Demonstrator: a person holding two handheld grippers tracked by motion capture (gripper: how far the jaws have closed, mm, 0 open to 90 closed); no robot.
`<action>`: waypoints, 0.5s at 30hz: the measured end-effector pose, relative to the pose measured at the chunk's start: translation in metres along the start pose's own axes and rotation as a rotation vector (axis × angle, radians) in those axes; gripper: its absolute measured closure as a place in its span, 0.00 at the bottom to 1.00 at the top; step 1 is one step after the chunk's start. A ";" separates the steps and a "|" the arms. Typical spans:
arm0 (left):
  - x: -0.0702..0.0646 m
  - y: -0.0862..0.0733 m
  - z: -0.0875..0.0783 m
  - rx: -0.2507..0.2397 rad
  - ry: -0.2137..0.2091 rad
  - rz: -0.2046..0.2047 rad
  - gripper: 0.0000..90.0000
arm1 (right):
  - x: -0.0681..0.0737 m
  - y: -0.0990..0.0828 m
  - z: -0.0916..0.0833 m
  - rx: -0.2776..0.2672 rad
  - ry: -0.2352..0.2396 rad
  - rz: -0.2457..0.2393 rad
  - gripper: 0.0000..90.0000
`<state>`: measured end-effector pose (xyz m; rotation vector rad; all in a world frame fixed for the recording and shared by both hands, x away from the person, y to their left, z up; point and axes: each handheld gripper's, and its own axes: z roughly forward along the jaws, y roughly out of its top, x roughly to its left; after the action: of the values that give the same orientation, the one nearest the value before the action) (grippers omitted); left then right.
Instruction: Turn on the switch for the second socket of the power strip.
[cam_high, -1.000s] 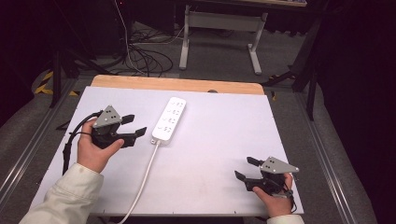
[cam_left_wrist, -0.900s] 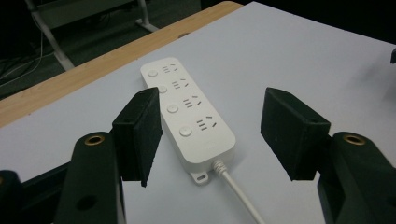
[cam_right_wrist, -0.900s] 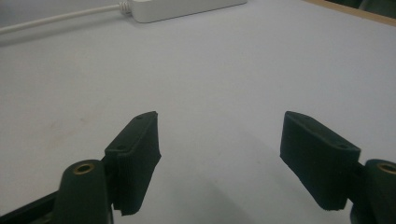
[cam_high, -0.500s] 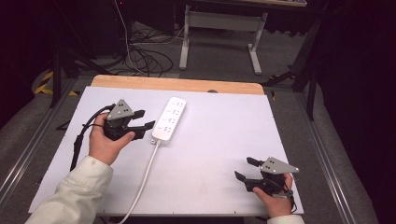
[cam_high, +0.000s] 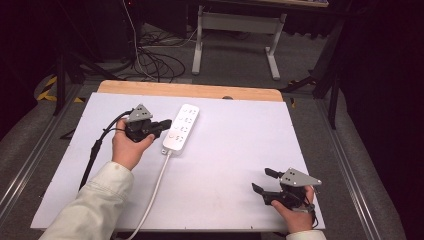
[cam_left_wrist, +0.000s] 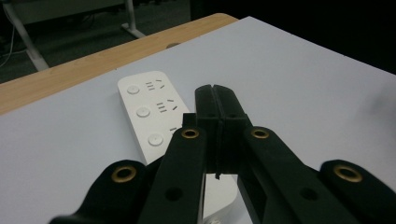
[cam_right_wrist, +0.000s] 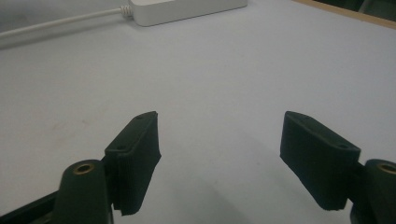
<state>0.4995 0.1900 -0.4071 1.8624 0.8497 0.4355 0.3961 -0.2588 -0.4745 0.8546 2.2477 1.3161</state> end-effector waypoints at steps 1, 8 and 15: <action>0.001 -0.001 0.003 0.000 0.000 -0.009 1.00 | 0.000 0.000 0.000 0.001 0.002 0.000 0.32; 0.010 -0.009 0.023 0.026 0.025 -0.030 1.00 | 0.001 0.000 0.000 0.000 0.005 -0.001 0.32; 0.022 -0.018 0.037 0.053 0.064 -0.006 1.00 | 0.001 0.000 0.000 -0.001 0.006 -0.003 0.32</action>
<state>0.5315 0.1870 -0.4407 1.9024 0.9181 0.4753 0.3953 -0.2585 -0.4747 0.8483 2.2520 1.3201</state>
